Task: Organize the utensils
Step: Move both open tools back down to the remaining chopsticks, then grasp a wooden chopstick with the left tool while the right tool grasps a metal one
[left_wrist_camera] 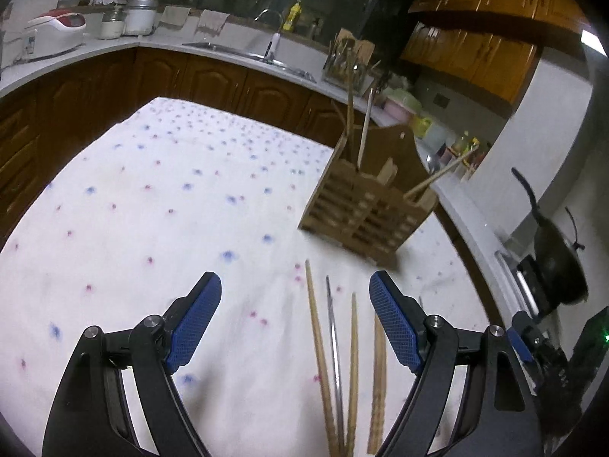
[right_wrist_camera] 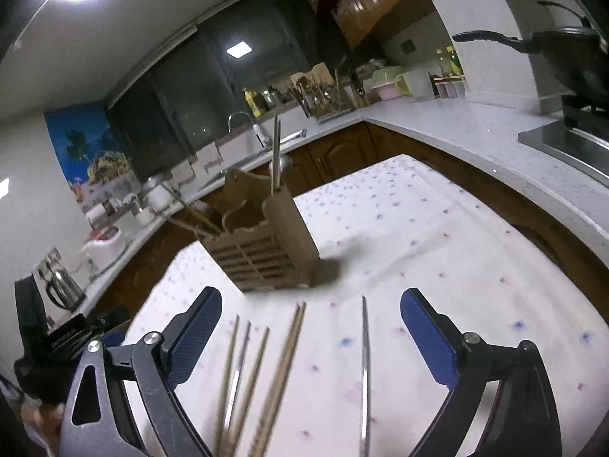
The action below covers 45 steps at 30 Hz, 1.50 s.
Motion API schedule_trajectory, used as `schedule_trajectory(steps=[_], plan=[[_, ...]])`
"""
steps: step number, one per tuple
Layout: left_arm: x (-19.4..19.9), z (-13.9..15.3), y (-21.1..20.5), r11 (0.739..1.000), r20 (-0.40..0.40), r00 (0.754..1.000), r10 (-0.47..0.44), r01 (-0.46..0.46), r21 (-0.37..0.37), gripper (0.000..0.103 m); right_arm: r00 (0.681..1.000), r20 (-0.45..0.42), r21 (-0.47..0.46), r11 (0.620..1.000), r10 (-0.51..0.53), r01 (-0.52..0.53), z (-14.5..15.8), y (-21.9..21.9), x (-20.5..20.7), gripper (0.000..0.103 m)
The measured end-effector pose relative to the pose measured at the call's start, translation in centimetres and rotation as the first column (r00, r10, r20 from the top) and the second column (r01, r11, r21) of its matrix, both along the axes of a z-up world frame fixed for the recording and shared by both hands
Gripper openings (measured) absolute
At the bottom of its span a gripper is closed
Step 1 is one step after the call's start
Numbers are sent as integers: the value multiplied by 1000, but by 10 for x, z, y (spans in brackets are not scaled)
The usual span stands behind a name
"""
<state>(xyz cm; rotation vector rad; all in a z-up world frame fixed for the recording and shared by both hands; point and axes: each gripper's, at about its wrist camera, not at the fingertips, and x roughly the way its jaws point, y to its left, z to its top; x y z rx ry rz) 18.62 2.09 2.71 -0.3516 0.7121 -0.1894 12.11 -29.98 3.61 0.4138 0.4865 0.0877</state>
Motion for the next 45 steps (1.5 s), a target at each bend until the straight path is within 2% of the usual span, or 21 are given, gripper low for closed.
schedule_trajectory(steps=[10,27,31,34,40,42,45], plan=[[-3,-16,-8,998,-49,999,-9,12,61,82,998,-59,-34,999,5,-7,-21,2,-8,96],[18,-42,-21,992,-168,986,-20,41,123,82,986,-162,-62,997,31,-42,-42,5,15,94],[29,-47,-27,989,-199,979,-35,63,136,82,980,-195,-78,995,43,-59,-47,8,25,86],[40,-49,-32,985,-217,975,-50,83,148,80,974,-221,-83,994,52,-72,-50,9,35,77],[71,-54,-49,977,-260,962,-88,134,166,62,956,-289,-105,990,55,-89,-61,7,60,61],[82,-57,-54,975,-277,956,-100,149,164,52,949,-310,-116,989,53,-93,-65,6,69,56],[98,-63,-63,970,-306,943,-127,183,161,47,938,-343,-130,987,49,-99,-70,4,84,48]])
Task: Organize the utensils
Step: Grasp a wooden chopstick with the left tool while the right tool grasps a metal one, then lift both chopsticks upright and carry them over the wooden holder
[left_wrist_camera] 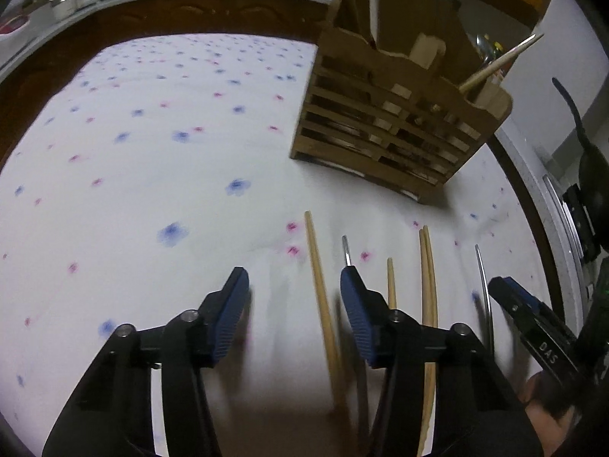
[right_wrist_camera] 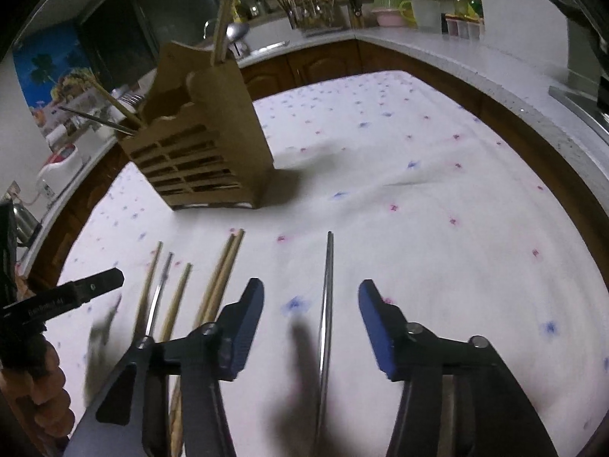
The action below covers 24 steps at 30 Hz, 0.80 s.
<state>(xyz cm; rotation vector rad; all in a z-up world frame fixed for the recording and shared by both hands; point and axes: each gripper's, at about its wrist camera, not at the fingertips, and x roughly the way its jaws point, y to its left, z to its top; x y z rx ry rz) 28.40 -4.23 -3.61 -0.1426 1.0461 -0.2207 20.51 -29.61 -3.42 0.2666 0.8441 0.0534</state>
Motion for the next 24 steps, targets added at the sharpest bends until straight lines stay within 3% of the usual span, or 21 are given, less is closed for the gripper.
schedule_trajectory(steps=[4,7,9,11,14,18,24], plan=[[15,-12,-15,998,-42,998,-44,46,34,33,999,-32,-27,1000,2,-3,-7,0,17,42],[14,-12,-25,993,-2,998,-61,61,105,28,999,-48,-44,999,7,-9,-14,1,28,37],[12,-12,-30,988,17,997,-69,66,142,19,999,-48,-91,996,20,-24,-14,6,32,35],[8,-13,-34,982,37,996,-78,70,173,14,999,-49,-136,990,21,-27,-15,10,35,23],[4,-13,-37,979,50,995,-84,73,191,8,999,-41,-178,984,18,-25,-16,13,34,14],[-2,-9,-34,983,48,996,-78,69,171,6,999,-37,-186,982,29,-35,-15,13,34,6],[-15,10,-14,995,73,995,-61,55,78,5,999,-25,-57,998,30,-31,-7,6,22,4]])
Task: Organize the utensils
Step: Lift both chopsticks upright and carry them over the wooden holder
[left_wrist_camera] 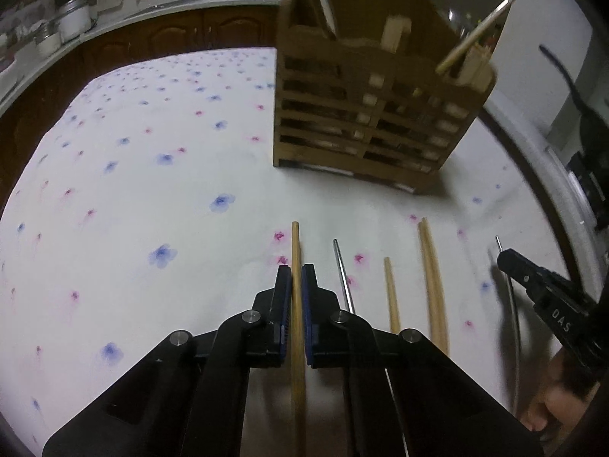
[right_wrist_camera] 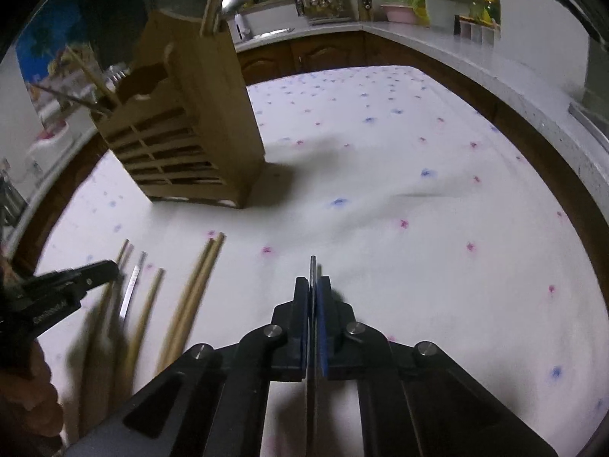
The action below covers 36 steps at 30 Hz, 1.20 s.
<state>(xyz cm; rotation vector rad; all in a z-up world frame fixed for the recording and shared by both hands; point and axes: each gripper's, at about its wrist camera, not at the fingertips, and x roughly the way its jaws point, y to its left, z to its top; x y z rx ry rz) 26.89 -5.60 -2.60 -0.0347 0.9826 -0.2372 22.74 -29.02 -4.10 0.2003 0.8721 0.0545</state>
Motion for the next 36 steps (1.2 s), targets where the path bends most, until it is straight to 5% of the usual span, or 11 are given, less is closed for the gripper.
schedule_trajectory(steps=[12,20,36], plan=[[-51,85,39,981,139,990,18,9,-193,5,979,202,98,995,17,-37,86,1,-53,4],[-68,125,52,973,229,973,26,28,-230,4,936,353,111,993,2,-44,142,2,-76,4],[-76,143,57,971,281,959,32,37,-236,4,910,414,121,991,1,-56,165,1,-81,4]])
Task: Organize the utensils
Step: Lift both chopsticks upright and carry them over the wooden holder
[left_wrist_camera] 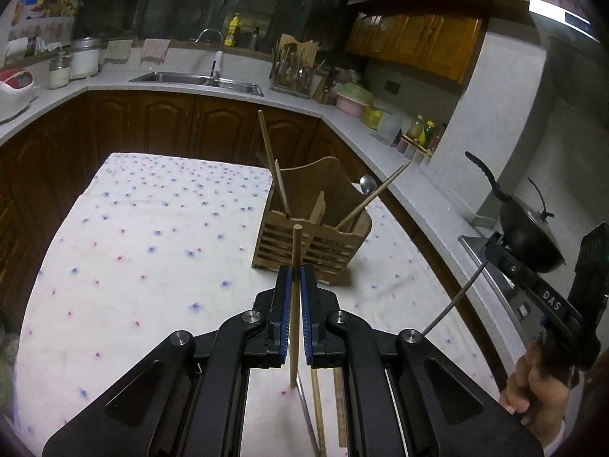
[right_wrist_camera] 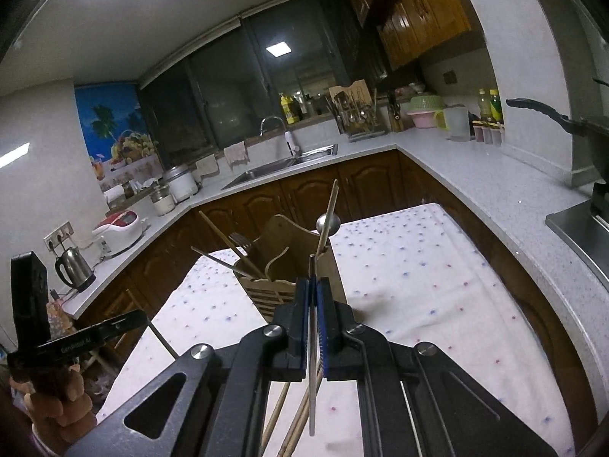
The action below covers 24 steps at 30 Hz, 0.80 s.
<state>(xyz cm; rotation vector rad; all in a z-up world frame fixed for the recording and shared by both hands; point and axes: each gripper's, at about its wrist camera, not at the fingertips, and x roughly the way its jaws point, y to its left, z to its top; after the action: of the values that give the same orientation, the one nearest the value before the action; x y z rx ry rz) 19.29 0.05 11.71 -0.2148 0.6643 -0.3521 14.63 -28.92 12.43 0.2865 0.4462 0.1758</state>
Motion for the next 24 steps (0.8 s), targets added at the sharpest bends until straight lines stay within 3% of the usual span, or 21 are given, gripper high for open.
schedule_trajectory(steps=[14,24], plan=[[9,27,2,1000,69,998,15,-13,-26,4,999,33,6,1000,-2,2,11,2,10,4],[39,82,-4,996,211,976,60,-46,-72,4,992,128,25,999,-23,20,45,1,33,4]])
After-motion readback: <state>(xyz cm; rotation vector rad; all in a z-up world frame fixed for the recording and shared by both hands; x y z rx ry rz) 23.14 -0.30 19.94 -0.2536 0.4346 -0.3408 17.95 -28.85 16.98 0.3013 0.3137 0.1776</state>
